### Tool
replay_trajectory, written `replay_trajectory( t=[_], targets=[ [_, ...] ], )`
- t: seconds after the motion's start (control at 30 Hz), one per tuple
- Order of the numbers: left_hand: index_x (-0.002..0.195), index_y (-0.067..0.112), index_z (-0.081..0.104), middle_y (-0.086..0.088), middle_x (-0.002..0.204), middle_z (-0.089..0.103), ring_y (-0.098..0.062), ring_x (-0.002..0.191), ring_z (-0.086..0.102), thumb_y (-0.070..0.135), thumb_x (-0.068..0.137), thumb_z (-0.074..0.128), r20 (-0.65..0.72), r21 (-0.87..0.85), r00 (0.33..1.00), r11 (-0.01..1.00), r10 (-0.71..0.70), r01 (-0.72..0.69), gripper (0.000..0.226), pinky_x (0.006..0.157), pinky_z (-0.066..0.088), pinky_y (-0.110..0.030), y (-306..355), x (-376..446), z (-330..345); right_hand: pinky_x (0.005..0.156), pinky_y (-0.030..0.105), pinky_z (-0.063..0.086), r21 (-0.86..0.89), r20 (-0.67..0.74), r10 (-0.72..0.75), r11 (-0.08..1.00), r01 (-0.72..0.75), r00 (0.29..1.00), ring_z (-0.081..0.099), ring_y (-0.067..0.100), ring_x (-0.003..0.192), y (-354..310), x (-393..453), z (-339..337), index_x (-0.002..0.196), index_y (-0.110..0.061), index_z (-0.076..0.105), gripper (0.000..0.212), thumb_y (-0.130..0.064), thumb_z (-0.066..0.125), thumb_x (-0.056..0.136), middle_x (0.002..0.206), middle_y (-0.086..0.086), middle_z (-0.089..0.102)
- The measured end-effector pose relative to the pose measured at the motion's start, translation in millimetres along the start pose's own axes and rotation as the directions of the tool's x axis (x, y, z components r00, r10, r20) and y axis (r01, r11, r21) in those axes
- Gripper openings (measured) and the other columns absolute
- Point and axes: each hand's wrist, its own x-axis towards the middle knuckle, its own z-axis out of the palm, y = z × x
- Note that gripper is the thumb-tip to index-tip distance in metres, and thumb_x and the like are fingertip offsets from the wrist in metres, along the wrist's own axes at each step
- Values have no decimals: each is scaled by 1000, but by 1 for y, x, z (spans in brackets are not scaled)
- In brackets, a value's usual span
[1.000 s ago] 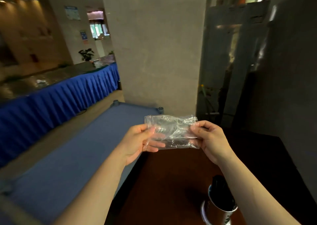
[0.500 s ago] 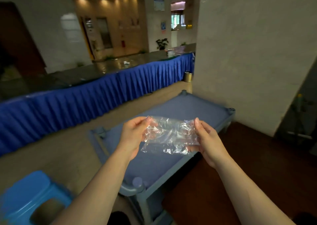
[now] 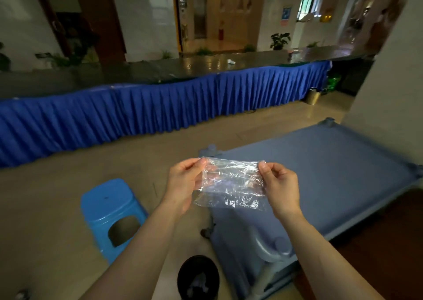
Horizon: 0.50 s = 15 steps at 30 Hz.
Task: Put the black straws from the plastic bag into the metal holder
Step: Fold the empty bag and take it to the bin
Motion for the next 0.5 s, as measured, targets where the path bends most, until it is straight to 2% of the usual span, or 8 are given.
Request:
replay_trajectory(
  t=[0.03, 0.1, 0.17, 0.27, 0.37, 0.43, 0.5],
  targets=[
    [106, -10, 68, -21, 86, 56, 1, 39, 37, 13, 98, 62, -13, 1, 1000, 1000, -3, 3, 25, 39, 36, -13, 0, 5, -17, 50, 41, 47, -7, 10, 0, 1000, 0, 1000, 48, 18, 55, 3, -1, 18, 75, -12, 67, 26, -26, 66, 97, 57, 2, 56],
    [105, -7, 69, -14, 75, 55, 0, 40, 36, 16, 99, 62, -35, -17, 999, 1000, -19, 18, 25, 39, 34, -14, 0, 11, -47, 57, 56, 52, -9, 33, 11, 1000, -10, 999, 48, 23, 58, 9, -5, 50, 75, -7, 65, 28, -24, 64, 98, 58, 7, 53],
    [105, 0, 70, -10, 73, 52, -4, 44, 36, 24, 100, 61, -46, -18, 997, 998, -63, 62, 26, 41, 31, -19, -1, 13, -69, 59, 59, 53, -18, 53, 13, 1000, -12, 998, 46, 23, 58, 13, -9, 72, 74, -7, 65, 30, -24, 63, 99, 57, 7, 50],
    [96, 13, 72, 3, 63, 46, -3, 43, 34, 29, 101, 58, -92, 17, 992, 996, -86, 88, 22, 40, 31, -18, -5, 13, -95, 52, 42, 46, -53, 88, 8, 999, -3, 996, 43, 18, 55, 18, -15, 99, 71, -9, 63, 32, -24, 62, 100, 56, 2, 49],
    [92, 16, 70, 7, 61, 42, -5, 44, 31, 26, 101, 59, -192, 54, 978, 995, -77, 89, 17, 41, 30, -17, -16, 14, -114, 47, 23, 43, -40, 163, 26, 999, -20, 986, 43, 10, 49, 25, -23, 114, 74, -8, 61, 33, -27, 58, 102, 54, -7, 50],
    [88, 17, 70, 8, 59, 43, -5, 46, 32, 25, 100, 60, -259, 68, 963, 994, -70, 91, 17, 42, 31, -18, -29, 14, -124, 53, 22, 51, -44, 257, 104, 994, -96, 961, 58, 9, 60, 32, -30, 121, 94, -6, 65, 28, -32, 59, 100, 70, -3, 64],
    [88, 17, 71, 7, 60, 42, -6, 47, 33, 23, 100, 61, -307, 82, 949, 991, -72, 101, 17, 45, 32, -19, -43, 12, -132, 57, 26, 57, -64, 357, 265, 964, -260, 896, 70, 16, 82, 45, -37, 126, 119, -11, 60, 34, -34, 66, 94, 99, 5, 73]
  ],
)
